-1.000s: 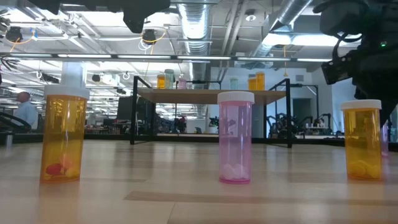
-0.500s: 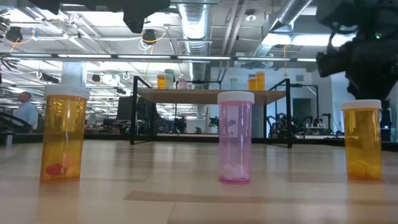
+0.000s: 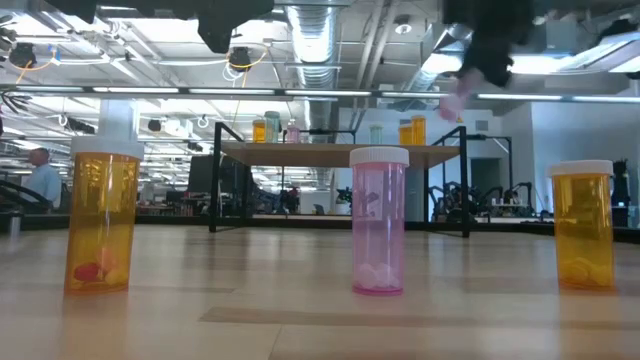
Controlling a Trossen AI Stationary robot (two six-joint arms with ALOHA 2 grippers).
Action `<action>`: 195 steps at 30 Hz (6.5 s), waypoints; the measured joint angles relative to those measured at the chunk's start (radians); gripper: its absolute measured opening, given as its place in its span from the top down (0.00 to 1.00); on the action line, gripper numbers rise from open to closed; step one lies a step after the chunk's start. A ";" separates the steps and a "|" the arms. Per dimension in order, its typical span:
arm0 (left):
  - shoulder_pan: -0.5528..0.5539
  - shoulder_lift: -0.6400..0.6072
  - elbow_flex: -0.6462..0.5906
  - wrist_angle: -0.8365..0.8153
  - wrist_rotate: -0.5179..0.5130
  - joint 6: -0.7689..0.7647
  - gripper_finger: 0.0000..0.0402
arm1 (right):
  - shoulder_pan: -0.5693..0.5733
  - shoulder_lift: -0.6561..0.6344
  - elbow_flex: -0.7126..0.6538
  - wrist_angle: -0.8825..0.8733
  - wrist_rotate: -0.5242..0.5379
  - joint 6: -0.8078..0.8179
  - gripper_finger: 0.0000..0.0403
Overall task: Pick and place medicine bottles onto shelf by color
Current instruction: Put the pink pill bottle on the shelf, then put the orange pill bottle on the shelf
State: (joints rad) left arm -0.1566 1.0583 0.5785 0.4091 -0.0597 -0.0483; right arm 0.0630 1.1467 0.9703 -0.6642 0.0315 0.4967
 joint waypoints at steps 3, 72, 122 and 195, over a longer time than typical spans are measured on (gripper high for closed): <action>0.000 -0.021 0.000 0.000 0.000 0.000 0.43 | -0.071 0.033 0.110 0.037 -0.001 -0.117 0.65; 0.111 -0.319 -0.198 0.099 0.029 0.026 0.43 | -0.624 0.995 1.283 -0.636 -0.104 -0.843 0.62; 0.111 -0.319 -0.198 0.096 0.031 0.003 0.43 | -0.468 0.772 1.381 -0.755 -0.142 -0.724 0.37; 0.044 -0.318 -0.197 0.066 -0.016 -0.066 0.43 | 0.526 0.520 -0.084 0.479 0.076 -0.069 0.65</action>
State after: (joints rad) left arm -0.1127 0.7403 0.3813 0.4751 -0.0757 -0.1139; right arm 0.5886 1.6666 0.8864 -0.1850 0.1078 0.4277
